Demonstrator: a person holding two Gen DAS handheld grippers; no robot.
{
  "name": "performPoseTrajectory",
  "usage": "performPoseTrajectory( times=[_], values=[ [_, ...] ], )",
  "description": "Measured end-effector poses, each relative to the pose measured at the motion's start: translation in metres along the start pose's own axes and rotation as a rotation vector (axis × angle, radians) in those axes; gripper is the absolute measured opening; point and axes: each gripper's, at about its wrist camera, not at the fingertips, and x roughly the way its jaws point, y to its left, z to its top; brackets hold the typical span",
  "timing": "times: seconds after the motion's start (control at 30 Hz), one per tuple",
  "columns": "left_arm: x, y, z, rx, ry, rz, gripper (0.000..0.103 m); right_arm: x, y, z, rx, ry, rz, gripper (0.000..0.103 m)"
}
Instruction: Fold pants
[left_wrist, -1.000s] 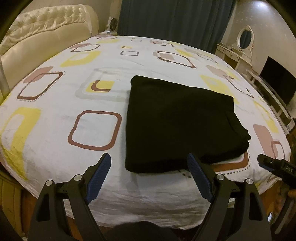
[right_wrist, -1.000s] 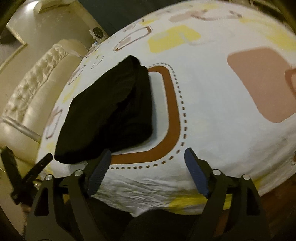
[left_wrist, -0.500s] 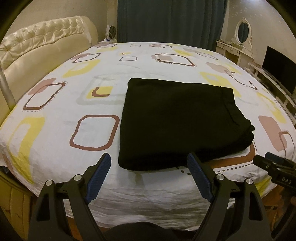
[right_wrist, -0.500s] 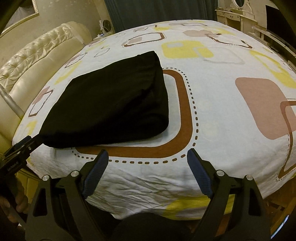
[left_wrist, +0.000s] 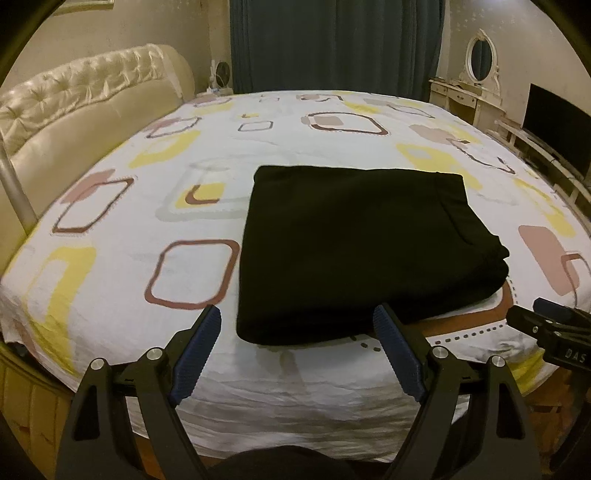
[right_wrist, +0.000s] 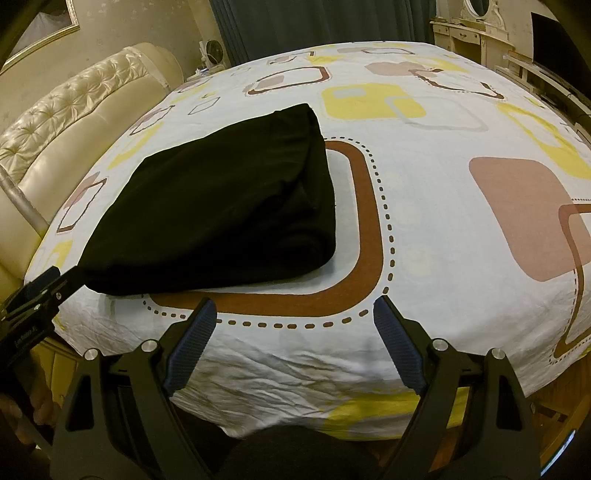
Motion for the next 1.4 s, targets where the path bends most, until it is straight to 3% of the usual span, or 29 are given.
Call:
performPoseTrajectory(
  times=[0.5,1.4],
  values=[
    [0.0067,0.0064,0.0026,-0.037,0.042,0.005,0.085,0.0040,0.0058,-0.0057,-0.017,0.020,0.010,0.087],
    [0.0066,0.0047,0.0015,-0.039,0.043,0.020,0.085,0.0046,0.0072,-0.0058,-0.025,0.024,0.015,0.087]
  ],
)
